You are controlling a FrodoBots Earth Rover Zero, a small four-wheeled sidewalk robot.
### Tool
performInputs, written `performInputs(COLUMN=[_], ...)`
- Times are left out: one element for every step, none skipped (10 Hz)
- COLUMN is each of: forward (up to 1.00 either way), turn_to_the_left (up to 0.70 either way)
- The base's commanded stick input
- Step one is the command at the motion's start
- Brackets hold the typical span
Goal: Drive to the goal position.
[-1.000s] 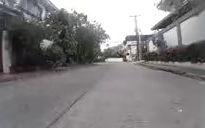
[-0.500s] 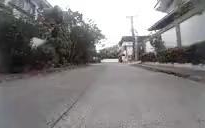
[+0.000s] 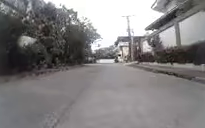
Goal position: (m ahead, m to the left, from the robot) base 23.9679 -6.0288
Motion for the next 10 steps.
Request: performInputs(forward=[1.0,1.0,1.0,1.0,1.0,1.0,1.0,1.0,1.0,1.0], turn_to_the_left=[-0.17,-0.17,-0.17,-0.17,-0.17,-0.17,-0.17,-0.17,-0.17,-0.17])
